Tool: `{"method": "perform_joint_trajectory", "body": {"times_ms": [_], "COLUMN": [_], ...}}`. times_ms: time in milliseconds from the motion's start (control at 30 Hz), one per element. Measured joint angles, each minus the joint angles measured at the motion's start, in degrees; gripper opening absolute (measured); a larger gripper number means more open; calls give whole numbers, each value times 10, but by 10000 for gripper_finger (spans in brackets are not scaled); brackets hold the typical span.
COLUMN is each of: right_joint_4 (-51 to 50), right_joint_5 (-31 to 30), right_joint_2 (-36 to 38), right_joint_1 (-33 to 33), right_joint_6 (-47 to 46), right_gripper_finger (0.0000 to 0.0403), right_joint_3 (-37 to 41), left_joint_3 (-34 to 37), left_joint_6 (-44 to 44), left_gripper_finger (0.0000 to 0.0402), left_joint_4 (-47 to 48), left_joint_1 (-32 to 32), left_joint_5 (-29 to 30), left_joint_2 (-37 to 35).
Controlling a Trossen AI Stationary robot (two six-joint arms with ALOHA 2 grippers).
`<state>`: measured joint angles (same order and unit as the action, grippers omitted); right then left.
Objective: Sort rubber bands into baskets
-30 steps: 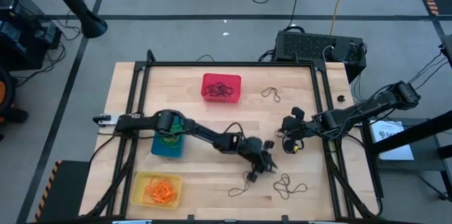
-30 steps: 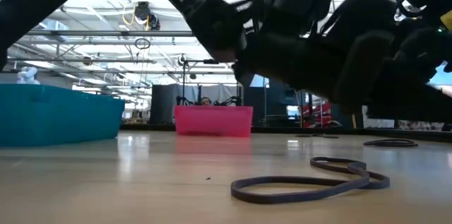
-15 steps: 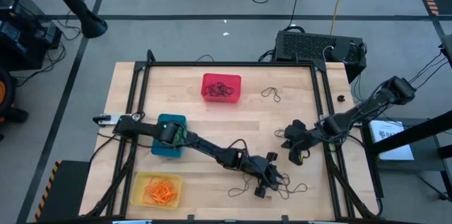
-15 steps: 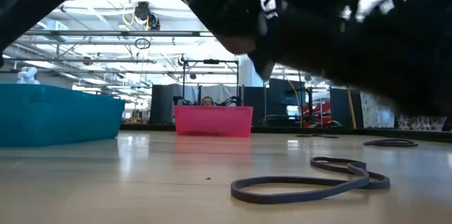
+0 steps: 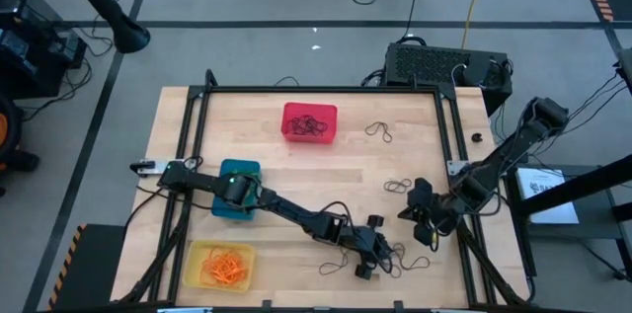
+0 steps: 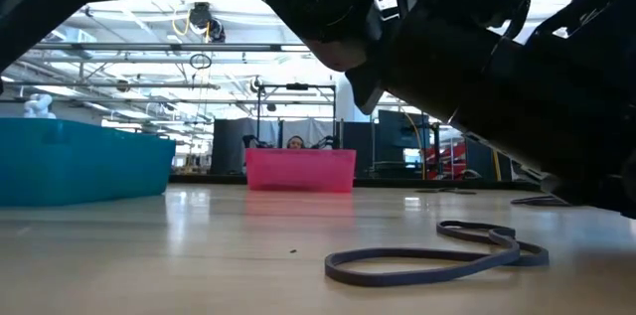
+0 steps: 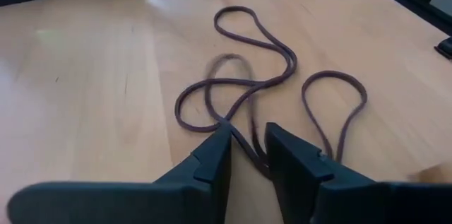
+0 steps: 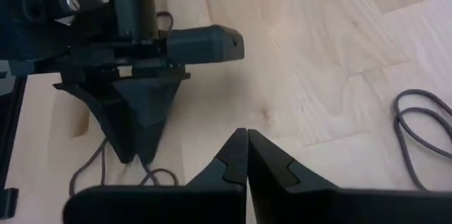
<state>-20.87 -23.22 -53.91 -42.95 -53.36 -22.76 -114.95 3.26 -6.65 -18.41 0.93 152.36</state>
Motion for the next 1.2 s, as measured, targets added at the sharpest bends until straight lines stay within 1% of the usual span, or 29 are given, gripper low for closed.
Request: {"method": "perform_joint_trajectory", "body": {"times_ms": [100, 200, 267, 367, 500, 633, 800, 900, 967, 1033, 1133, 1200], "right_joint_4": [0, 1, 0, -1, -1, 12, 94, 153, 194, 224, 268, 292], "right_joint_5": [-10, -24, -38, -55, -70, -73, -96, -103, -116, -142, -178, -188], "right_joint_2": [0, 0, 0, 0, -4, -21, -70, -106, -129, -150, -179, -193], "right_joint_1": [-7, -12, -15, -20, -26, -26, -26, -25, -25, -25, -25, -24], "right_joint_6": [0, 4, 12, 19, 22, 23, 74, 121, 152, 183, 218, 240], "right_gripper_finger": [0, 0, 0, 0, 0, 0, 0, 0, 0, 0, 0, 0], "right_joint_3": [0, 0, 0, 0, 0, 0, 0, 0, 0, 0, 0, 0], "left_joint_3": [0, 2, 3, 4, 5, 4, 4, 4, 4, 4, 5, 15], "left_joint_6": [0, 6, 18, 41, 65, 103, 122, 107, 84, 64, 34, 27], "left_gripper_finger": [70, 19, 10, 5, 3, 2, 1, 1, 1, 1, 0, 0], "left_joint_4": [1, -9, -18, 10, 114, 231, 400, 493, 553, 618, 689, 703], "left_joint_1": [-1, -2, -2, -3, -3, -5, 12, 35, 55, 78, 117, 146], "left_joint_5": [-2, -6, -7, 5, 24, 107, 205, 256, 273, 283, 318, 331], "left_joint_2": [0, 0, -2, -19, -70, -131, -197, -240, -260, -277, -305, -323]}}
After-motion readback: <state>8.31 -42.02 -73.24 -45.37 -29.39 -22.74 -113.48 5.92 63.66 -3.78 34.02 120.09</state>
